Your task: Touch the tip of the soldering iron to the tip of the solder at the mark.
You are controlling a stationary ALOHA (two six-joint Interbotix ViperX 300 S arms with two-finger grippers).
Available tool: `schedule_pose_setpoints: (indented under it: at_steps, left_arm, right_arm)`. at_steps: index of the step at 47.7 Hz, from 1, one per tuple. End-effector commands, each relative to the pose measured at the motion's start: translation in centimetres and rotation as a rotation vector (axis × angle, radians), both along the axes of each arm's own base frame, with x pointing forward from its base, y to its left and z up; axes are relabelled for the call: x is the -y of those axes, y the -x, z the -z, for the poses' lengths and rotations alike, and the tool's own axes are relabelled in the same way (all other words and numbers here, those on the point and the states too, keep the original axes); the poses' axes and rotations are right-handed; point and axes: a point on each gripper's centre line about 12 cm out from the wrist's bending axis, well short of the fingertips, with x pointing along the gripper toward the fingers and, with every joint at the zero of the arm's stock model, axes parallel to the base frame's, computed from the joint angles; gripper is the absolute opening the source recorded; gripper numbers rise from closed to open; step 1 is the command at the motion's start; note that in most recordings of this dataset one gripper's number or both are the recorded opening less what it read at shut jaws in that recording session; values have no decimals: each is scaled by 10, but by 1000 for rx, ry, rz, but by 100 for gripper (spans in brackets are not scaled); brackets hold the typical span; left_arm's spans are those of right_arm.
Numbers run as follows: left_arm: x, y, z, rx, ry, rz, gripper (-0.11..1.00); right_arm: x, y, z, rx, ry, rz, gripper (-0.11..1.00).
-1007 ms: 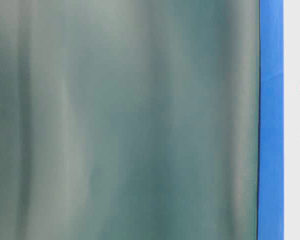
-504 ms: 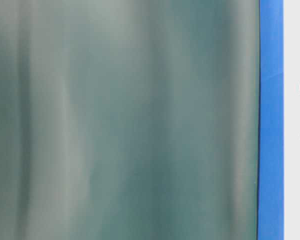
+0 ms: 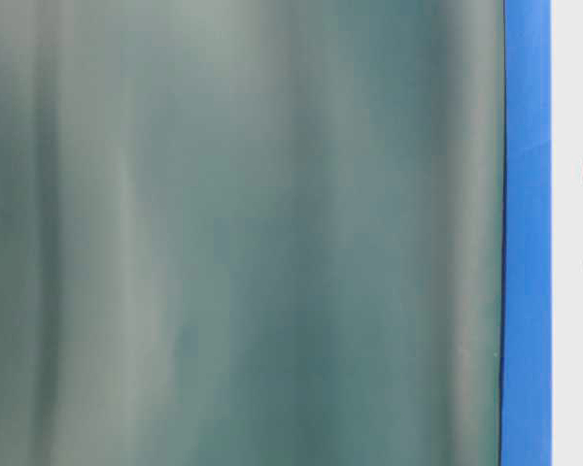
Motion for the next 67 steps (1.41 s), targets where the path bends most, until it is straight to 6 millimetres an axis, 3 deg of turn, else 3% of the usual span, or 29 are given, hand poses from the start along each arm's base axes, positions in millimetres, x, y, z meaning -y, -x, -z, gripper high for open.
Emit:
schedule_pose_setpoints:
  at_steps: [1, 11, 26, 34, 46, 54, 67]
  left_arm:
    - [-15, 1, -26, 69, -6, -13, 73]
    - [-55, 12, -46, 162, -69, -52, 72]
    - [-94, 56, -68, 346, -112, -112, 71]
    - [-103, 89, -81, 479, -88, -137, 71]
    - [-113, 131, -68, 606, -66, -167, 71]
    - [-117, 145, -54, 624, -68, -183, 70]
    - [-120, 152, -34, 593, -81, -192, 70]
  right_arm:
    - [17, 2, -35, 77, 20, 29, 84]
    - [62, 25, -77, 209, 59, 137, 84]
    - [99, 76, -102, 376, 63, 255, 84]
    - [103, 101, -99, 435, 47, 273, 84]
    - [103, 113, -80, 461, 30, 268, 84]
    - [102, 113, -63, 500, 12, 256, 84]
    - [106, 115, -42, 547, -29, 283, 84]
